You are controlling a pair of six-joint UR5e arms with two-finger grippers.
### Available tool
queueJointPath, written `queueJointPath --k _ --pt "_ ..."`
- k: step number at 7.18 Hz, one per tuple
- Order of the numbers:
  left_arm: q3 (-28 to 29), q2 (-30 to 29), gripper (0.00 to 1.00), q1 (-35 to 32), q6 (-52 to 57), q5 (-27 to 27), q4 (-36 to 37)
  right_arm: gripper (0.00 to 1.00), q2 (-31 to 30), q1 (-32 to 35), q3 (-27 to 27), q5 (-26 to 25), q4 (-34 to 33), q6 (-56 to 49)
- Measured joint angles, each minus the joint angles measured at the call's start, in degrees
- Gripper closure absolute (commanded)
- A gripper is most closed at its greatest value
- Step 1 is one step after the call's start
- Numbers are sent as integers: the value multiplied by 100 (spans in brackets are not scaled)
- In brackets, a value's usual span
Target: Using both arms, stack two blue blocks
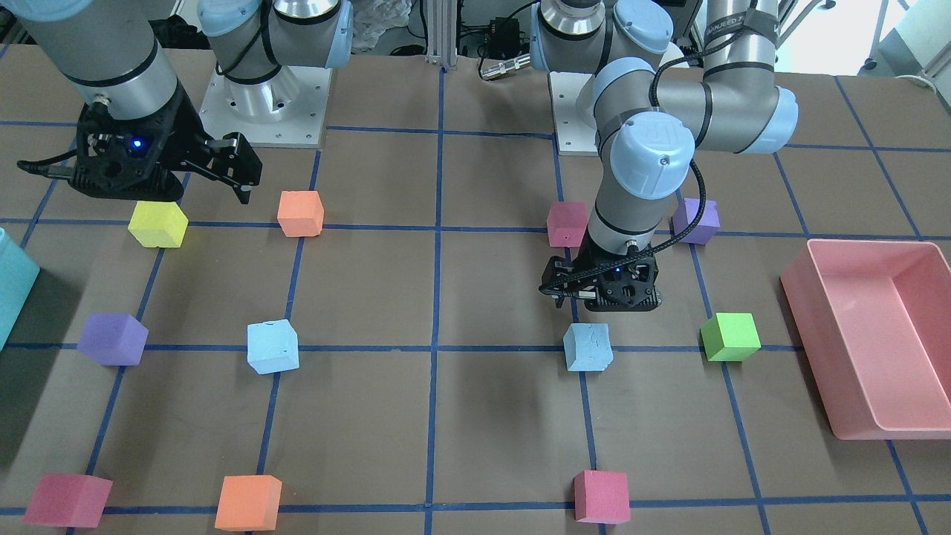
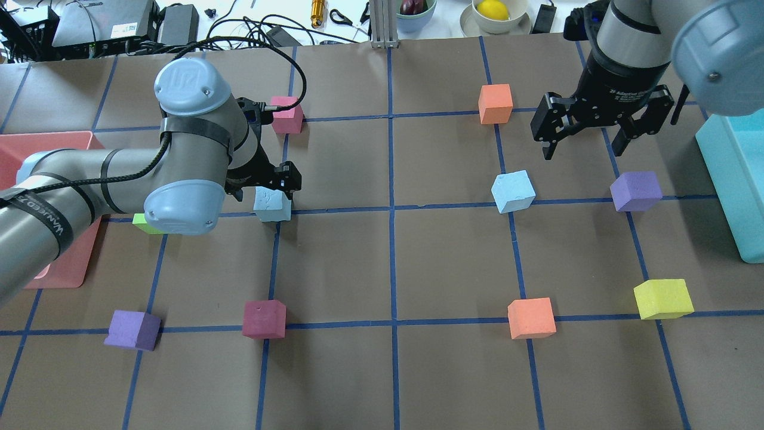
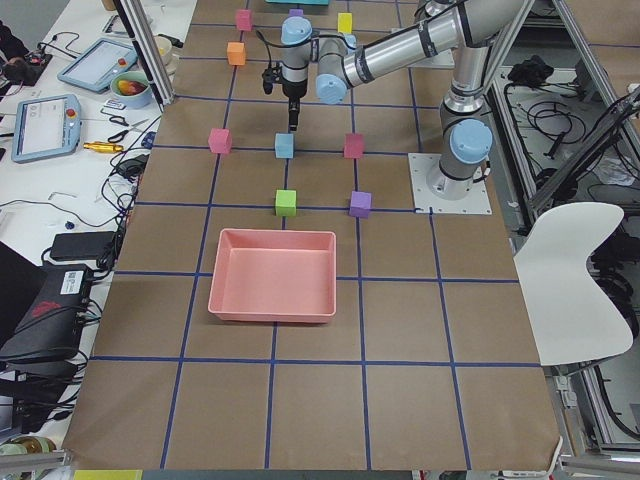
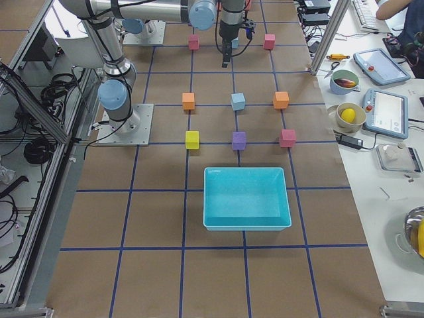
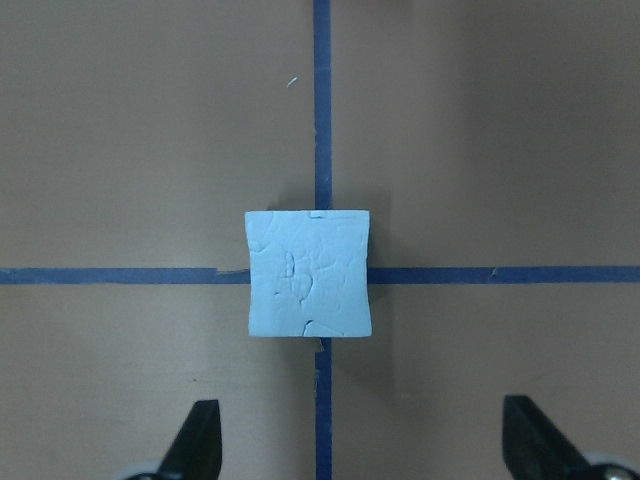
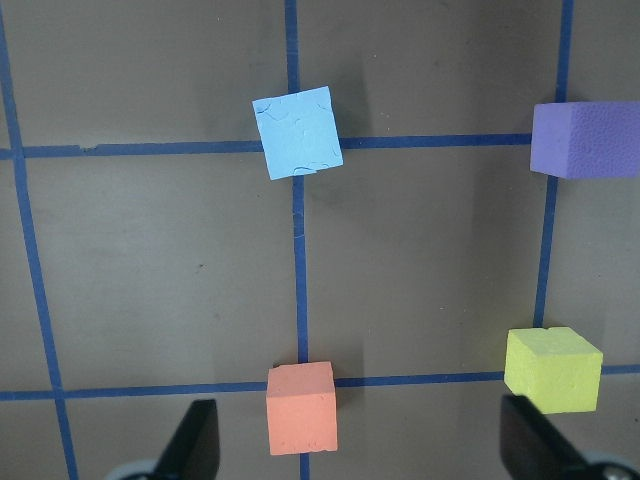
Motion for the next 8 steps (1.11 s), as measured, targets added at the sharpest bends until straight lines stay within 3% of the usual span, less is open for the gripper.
queueJointPath --k 4,8 --pt "-39 -646 0 -5 94 107 533 0 1426 21 94 26 -1501 -177" --pt "-30 -1068 0 -1 220 147 940 0 1903 69 903 33 -3122 -601"
